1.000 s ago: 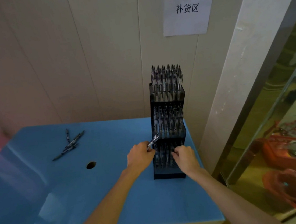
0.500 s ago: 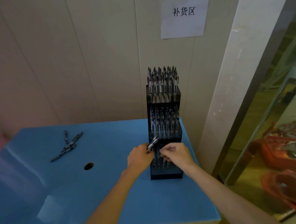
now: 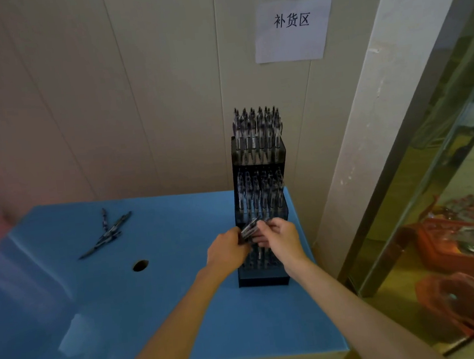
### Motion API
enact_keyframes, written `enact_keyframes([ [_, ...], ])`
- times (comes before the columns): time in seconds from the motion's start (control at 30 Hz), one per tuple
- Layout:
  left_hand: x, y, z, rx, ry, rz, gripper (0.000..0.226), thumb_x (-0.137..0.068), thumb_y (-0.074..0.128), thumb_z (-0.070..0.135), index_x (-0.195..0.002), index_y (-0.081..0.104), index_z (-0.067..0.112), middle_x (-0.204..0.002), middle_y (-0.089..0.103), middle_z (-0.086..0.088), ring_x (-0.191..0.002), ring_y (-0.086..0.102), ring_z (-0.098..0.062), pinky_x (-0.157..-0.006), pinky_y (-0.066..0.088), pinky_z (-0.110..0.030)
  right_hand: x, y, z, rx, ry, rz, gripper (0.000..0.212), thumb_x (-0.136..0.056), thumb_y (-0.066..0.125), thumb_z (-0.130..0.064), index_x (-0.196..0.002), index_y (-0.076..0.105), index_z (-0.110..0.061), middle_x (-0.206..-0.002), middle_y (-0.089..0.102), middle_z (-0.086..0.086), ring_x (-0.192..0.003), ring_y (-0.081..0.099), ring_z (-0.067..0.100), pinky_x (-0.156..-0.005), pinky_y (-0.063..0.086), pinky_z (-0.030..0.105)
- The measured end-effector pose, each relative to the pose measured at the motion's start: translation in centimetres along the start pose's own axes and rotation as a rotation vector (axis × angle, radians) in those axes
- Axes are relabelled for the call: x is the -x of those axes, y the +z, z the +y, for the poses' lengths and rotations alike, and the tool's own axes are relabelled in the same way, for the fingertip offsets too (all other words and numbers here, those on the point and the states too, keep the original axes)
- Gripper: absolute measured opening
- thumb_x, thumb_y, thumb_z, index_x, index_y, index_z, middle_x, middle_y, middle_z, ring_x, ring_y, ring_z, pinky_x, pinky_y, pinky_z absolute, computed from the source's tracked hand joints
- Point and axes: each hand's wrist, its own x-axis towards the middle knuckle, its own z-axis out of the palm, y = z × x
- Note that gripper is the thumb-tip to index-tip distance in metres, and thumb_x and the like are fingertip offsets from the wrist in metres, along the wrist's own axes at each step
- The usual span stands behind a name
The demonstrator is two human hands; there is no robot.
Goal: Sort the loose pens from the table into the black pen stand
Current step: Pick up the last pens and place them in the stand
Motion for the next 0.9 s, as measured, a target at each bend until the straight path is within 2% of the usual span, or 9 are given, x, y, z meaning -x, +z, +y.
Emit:
enact_keyframes([
  [0.13,0.0,-0.2,-1.3,0.0,-0.053,0.011,0.026,-0.092,0.059,0.028,-0.074,0.043,0.02,-0.066,0.053,-0.002,-0.06,0.052,-0.024,-0.049,0.034,-0.03,-1.3,-1.5,-0.1,0.019,0.009,0.07,0.012,-0.104,0.051,-0.015,-0.097,0.057,-0.006,-0.094,0.072,0.015,-0.074,0.075,0.026,-0.073,0.062,0.041],
  [0.23,0.2,-0.2,-1.7,0.029,-0.063,0.042,0.032,-0.091,0.063,0.024,-0.072,0.038,0.02,-0.062,0.045,0.0,-0.055,0.04,-0.018,-0.05,0.03,-0.03,-1.8,-2.6,-0.1,0.092,-0.023,0.106,0.012,-0.104,0.049,-0.014,-0.096,0.054,-0.007,-0.093,0.069,0.016,-0.072,0.074,0.026,-0.068,0.062,0.038],
  [0.33,0.4,-0.4,-1.9,0.053,-0.071,0.078,0.032,-0.09,0.062,0.02,-0.07,0.038,0.02,-0.061,0.044,0.0,-0.054,0.04,-0.018,-0.049,0.03,-0.029,-2.1,-3.8,0.5,0.333,-0.119,0.136,0.016,-0.103,0.051,-0.016,-0.089,0.053,-0.009,-0.085,0.067,0.012,-0.07,0.07,0.023,-0.064,0.061,0.038],
  [0.37,0.4,-0.5,-2.0,0.056,-0.072,0.091,0.031,-0.09,0.062,0.019,-0.069,0.038,0.02,-0.06,0.044,-0.001,-0.054,0.04,-0.018,-0.049,0.03,-0.028,-2.1,-4.2,1.0,0.426,-0.15,0.139,0.018,-0.103,0.052,-0.017,-0.086,0.052,-0.009,-0.081,0.066,0.012,-0.068,0.067,0.022,-0.062,0.058,0.038],
  [0.5,0.3,-1.0,-2.2,0.063,-0.073,0.098,0.028,-0.09,0.06,0.017,-0.069,0.041,0.02,-0.06,0.047,-0.001,-0.053,0.042,-0.018,-0.049,0.031,-0.028,-2.0,-5.2,2.8,0.648,-0.248,0.141,0.028,-0.1,0.058,-0.019,-0.076,0.046,-0.009,-0.064,0.055,0.009,-0.05,0.045,0.016,-0.048,0.035,0.025],
  [0.63,0.2,-1.3,-2.3,0.067,-0.077,0.1,0.028,-0.09,0.059,0.017,-0.069,0.041,0.02,-0.06,0.046,-0.001,-0.052,0.04,-0.017,-0.048,0.03,-0.028,-2.3,-4.9,3.9,0.714,-0.3,0.118,0.031,-0.098,0.062,-0.023,-0.073,0.047,-0.012,-0.059,0.055,0.005,-0.05,0.052,0.02,-0.046,0.039,0.028],
  [0.7,0.1,-1.4,-2.2,0.073,-0.076,0.104,0.028,-0.091,0.059,0.017,-0.069,0.041,0.02,-0.06,0.046,-0.001,-0.052,0.04,-0.017,-0.048,0.03,-0.028,-2.4,-4.6,4.1,0.733,-0.299,0.108,0.03,-0.098,0.063,-0.022,-0.073,0.049,-0.011,-0.059,0.057,0.003,-0.051,0.054,0.017,-0.045,0.039,0.025],
  [0.9,-0.2,-1.8,-2.3,0.079,-0.066,0.107,0.028,-0.09,0.059,0.016,-0.069,0.041,0.02,-0.06,0.046,-0.002,-0.053,0.04,-0.018,-0.05,0.032,-0.031,-2.3,-4.0,4.4,0.777,-0.314,0.087,0.035,-0.095,0.068,-0.02,-0.068,0.05,-0.007,-0.055,0.055,0.003,-0.048,0.05,0.014,-0.045,0.035,0.022],
])
